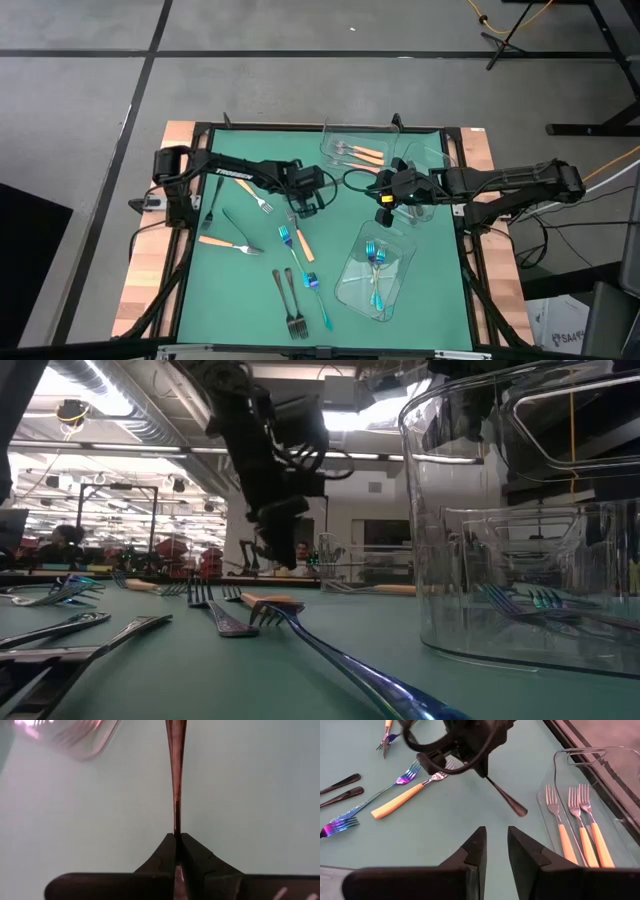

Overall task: Sort silverware by color (type)
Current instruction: Put the black fork into the center transparent bin

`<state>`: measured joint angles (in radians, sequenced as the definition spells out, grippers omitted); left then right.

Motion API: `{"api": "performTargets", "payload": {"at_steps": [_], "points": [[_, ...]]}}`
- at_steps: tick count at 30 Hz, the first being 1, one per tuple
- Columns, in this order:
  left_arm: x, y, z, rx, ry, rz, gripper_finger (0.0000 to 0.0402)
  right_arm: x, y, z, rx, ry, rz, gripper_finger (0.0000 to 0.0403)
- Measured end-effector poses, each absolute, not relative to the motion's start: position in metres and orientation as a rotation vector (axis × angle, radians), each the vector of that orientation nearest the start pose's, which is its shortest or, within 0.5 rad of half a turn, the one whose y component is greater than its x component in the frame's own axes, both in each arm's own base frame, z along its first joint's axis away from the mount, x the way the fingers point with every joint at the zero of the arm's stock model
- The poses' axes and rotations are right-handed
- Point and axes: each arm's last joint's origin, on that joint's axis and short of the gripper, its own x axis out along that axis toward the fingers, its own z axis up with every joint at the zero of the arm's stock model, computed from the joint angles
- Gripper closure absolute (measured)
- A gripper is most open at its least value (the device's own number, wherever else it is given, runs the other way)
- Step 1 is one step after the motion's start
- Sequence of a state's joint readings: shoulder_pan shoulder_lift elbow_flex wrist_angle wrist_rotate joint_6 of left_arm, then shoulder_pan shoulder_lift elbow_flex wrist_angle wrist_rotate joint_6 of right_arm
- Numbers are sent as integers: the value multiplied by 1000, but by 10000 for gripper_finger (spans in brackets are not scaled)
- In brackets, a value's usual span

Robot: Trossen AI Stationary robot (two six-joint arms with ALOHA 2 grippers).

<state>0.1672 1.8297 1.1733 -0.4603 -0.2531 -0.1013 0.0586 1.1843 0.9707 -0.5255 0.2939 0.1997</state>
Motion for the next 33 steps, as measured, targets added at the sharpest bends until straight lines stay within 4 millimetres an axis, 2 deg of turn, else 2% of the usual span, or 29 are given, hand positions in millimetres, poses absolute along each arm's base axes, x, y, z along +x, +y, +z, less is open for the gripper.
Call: {"api": "performTargets", "payload": {"at_steps": [12,17,24,29,33], "points": [[383,37,213,169,978,319,397,244,6,291,82,686,-304,332],[390,27,227,231,934,278,397,247,6,295,128,631,-312,294],[397,15,237,337,870,212,397,252,6,301,144,554,-304,235],[402,5,241,470,822,142,397,253,5,303,174,542,-246,226],[404,-1,244,581,793,108,397,254,-3,302,307,556,-166,226]]}}
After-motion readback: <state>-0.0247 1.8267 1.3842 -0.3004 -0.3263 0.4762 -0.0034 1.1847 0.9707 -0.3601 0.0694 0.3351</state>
